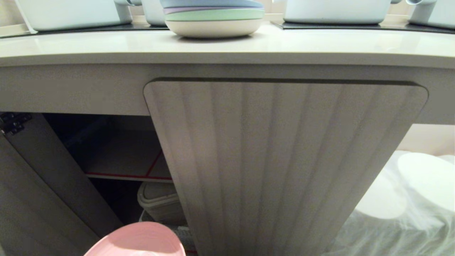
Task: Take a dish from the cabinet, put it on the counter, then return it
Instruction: Put it back into the cabinet
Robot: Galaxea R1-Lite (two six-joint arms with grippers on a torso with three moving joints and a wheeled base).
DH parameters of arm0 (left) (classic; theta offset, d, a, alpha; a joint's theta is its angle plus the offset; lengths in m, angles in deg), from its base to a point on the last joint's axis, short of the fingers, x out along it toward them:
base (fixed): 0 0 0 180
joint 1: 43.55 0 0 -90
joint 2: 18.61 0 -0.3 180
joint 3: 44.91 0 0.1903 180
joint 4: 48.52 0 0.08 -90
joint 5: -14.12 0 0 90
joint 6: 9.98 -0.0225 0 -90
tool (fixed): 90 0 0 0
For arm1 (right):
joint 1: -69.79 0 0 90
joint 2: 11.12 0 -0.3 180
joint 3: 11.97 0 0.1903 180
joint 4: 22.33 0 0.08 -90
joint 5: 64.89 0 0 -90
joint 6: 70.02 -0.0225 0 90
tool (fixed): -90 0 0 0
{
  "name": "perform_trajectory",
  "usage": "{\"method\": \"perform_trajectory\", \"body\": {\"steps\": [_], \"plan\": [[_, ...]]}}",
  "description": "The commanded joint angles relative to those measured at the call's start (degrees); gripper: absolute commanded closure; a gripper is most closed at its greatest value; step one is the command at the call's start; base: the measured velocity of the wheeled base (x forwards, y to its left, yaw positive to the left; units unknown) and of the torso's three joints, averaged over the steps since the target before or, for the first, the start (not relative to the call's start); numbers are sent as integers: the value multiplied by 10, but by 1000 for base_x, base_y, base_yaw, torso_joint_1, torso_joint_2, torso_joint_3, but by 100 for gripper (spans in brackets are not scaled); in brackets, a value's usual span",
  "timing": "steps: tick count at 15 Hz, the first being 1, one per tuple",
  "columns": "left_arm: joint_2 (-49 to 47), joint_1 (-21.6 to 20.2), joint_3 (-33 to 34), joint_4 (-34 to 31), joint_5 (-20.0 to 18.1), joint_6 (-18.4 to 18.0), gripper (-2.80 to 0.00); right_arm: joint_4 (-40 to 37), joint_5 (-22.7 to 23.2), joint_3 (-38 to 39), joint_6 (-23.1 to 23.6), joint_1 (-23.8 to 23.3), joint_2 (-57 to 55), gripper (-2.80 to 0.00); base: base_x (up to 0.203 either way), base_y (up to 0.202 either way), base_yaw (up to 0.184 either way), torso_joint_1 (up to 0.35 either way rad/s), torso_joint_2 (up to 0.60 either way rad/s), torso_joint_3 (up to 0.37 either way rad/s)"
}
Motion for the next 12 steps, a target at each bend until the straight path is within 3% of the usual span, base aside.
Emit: {"method": "perform_trajectory", "body": {"steps": [1,12], "plan": [[6,0,0,-12,2,22,0,0,0,0,0,0,0,0,0,0,0,0,0,0],[20,1,0,-6,52,115,0,0,0,0,0,0,0,0,0,0,0,0,0,0]]}}
